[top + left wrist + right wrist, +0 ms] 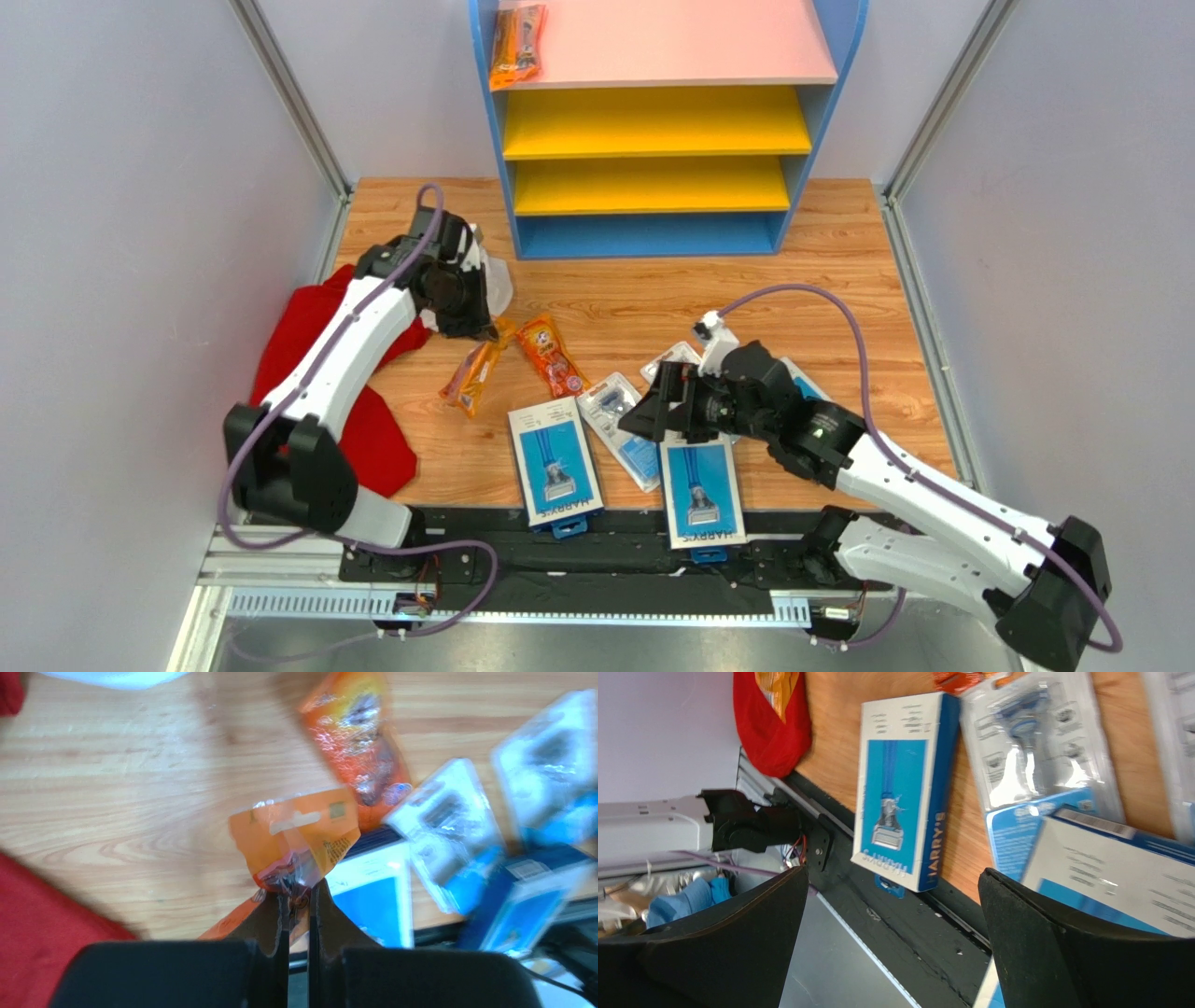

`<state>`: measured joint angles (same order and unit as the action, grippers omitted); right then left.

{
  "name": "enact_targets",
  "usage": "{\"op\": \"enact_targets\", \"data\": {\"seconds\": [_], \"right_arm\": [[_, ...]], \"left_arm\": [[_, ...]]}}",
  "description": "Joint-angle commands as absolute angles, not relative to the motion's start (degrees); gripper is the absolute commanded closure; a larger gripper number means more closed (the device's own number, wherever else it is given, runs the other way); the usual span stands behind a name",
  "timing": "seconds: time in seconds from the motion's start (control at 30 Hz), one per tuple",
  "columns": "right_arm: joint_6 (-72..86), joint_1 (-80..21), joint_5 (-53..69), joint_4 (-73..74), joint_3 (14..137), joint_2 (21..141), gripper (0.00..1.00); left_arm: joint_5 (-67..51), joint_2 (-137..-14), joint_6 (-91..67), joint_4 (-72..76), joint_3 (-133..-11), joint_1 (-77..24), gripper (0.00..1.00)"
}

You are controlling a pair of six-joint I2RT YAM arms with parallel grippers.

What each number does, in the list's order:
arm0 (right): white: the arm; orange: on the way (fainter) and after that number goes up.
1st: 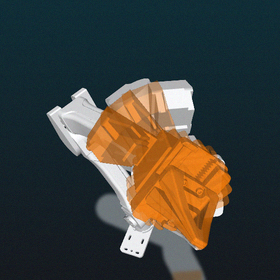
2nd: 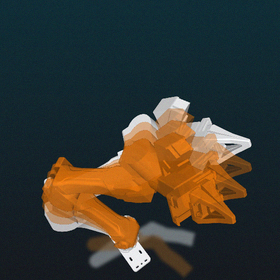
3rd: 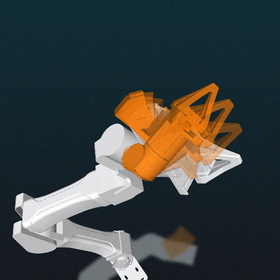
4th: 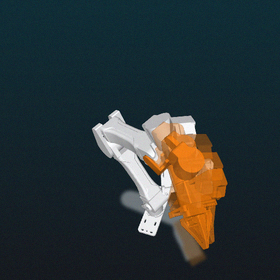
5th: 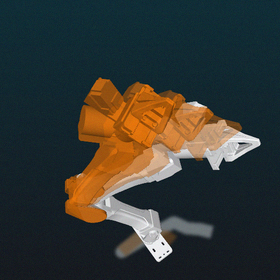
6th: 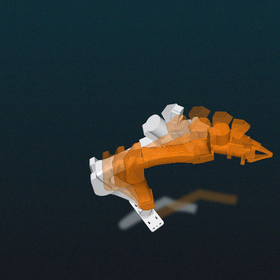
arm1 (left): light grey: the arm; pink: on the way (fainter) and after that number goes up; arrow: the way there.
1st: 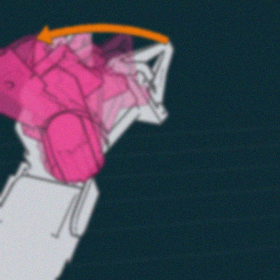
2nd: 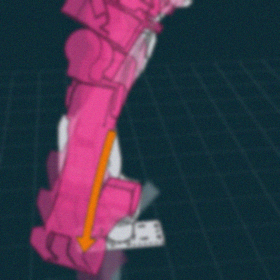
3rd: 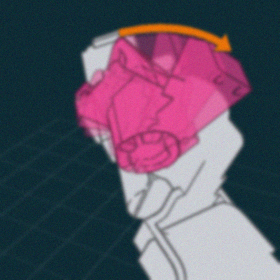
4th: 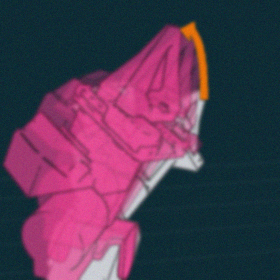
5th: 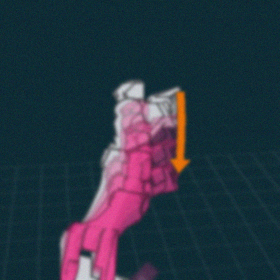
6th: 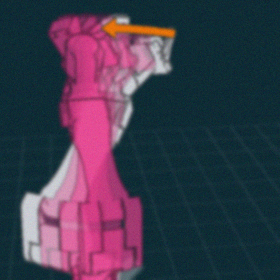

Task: Place and organize the shaving razors onto the shelf

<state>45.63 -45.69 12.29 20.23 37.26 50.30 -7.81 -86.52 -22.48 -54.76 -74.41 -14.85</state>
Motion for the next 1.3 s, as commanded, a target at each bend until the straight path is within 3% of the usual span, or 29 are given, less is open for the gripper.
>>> {"op": "enact_targets", "data": {"seconds": [0.0,0.3,0.6,0.87,1.0,1.13,1.27], "right_arm": [[44.9,-55.2,1.6,12.1,42.6,53.1,0.04],[45.8,-66.6,-10.4,-3.6,40.6,54.8,0.05],[43.9,-73.7,-22.0,-11.2,37.7,54.8,0.07],[45.3,-76.3,-30.1,-9.6,37.9,56.5,0.1],[43.3,-76.6,-30.5,-15.4,36.8,57.6,0.11],[42.3,-76.6,-30.4,-18.2,37.8,60.2,0.22],[41.3,-76.6,-30.6,-18.6,39.9,63.5,0.23]], "left_arm": [[-20.8,-77.2,-27.8,-52.7,-75.2,-14.8,1.0],[-37.9,-64.9,-47.9,-31.8,-62.6,-14.8,1.0],[-41.7,-56.8,-74.7,-4.2,-47.5,-14.8,1.0],[-38.8,-53.4,-81.3,-3.0,-47.0,-15.0,1.0],[-38.9,-53.3,-79.1,-5.4,-48.7,-15.4,1.0],[-39.4,-53.6,-79.2,-5.2,-48.3,-15.9,1.0],[-39.5,-53.7,-79.0,-5.2,-48.6,-16.1,1.0]]}}
